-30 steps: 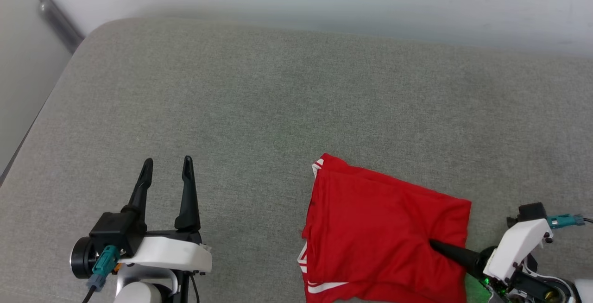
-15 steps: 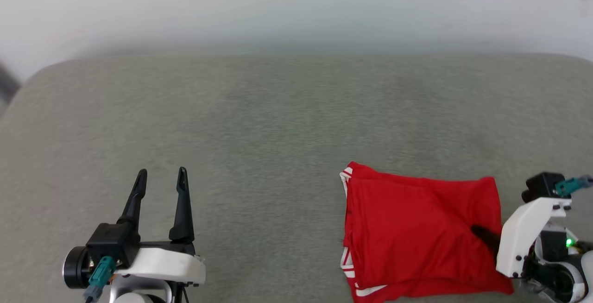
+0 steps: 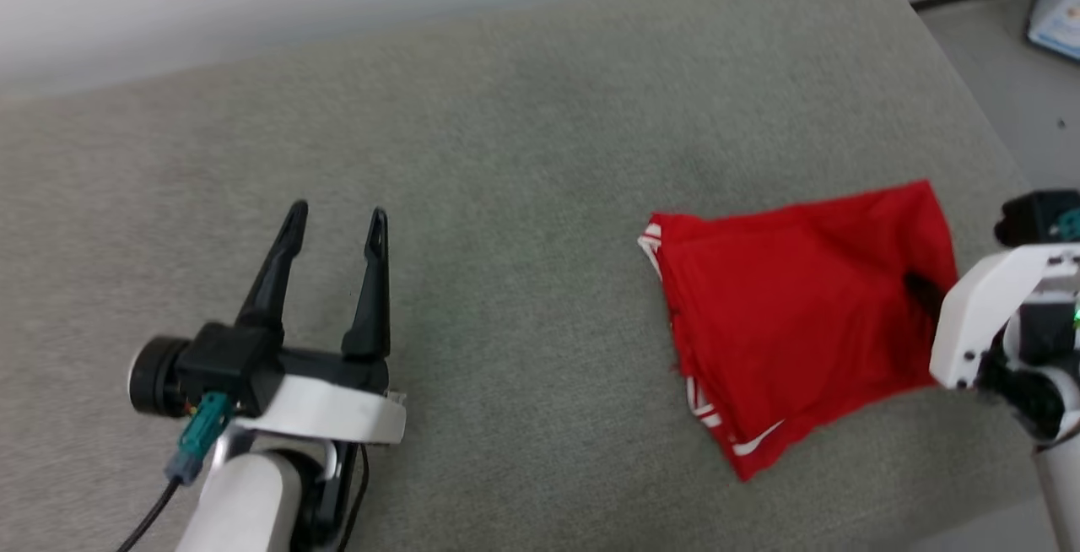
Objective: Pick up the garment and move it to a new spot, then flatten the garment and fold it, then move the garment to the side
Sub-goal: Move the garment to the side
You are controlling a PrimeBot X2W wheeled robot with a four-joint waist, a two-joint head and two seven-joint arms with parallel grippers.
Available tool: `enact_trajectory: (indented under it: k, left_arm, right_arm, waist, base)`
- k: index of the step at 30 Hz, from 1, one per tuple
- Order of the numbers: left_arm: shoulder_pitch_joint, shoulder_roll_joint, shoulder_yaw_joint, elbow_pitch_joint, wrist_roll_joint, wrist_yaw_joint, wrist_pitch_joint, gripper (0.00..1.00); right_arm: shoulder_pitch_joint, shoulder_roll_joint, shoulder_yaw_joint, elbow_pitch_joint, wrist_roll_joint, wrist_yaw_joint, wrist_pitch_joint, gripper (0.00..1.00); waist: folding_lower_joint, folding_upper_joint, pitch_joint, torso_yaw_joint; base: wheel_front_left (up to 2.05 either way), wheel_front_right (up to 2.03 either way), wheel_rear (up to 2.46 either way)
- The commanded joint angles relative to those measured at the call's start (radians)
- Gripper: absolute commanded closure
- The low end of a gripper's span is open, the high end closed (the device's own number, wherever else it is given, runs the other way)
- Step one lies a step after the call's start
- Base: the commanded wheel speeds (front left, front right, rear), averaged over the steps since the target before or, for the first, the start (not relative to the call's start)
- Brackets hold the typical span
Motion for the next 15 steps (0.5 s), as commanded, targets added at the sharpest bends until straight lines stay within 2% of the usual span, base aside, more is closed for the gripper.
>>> enact_trajectory:
  k: [1,7,15]
  left_arm:
    - [-0.033,0.013,-0.003,-0.014,0.012,-0.006,0.010,0.00]
    - [-0.173,0.043,-0.043,-0.055,0.059,-0.038,0.060,0.00]
    - [-0.284,0.051,-0.075,-0.087,0.092,-0.057,0.091,0.00]
  right_arm:
    - [-0.051,-0.007,-0.009,0.014,-0.005,-0.001,-0.030,1.00]
    - [-0.202,-0.040,-0.085,0.132,-0.008,-0.001,-0.180,1.00]
    - [-0.358,-0.124,-0.197,0.297,-0.057,-0.001,-0.340,1.00]
  waist:
    - [-0.0001,0.0000,0.120,-0.086]
    - [-0.0001,0.0000,0.276,-0.088]
    - [-0.0001,0.0000,0.395,-0.049]
  base:
    - [0.00,0.00,0.00]
    - [0.00,0.00,0.00]
    - [0.00,0.00,0.00]
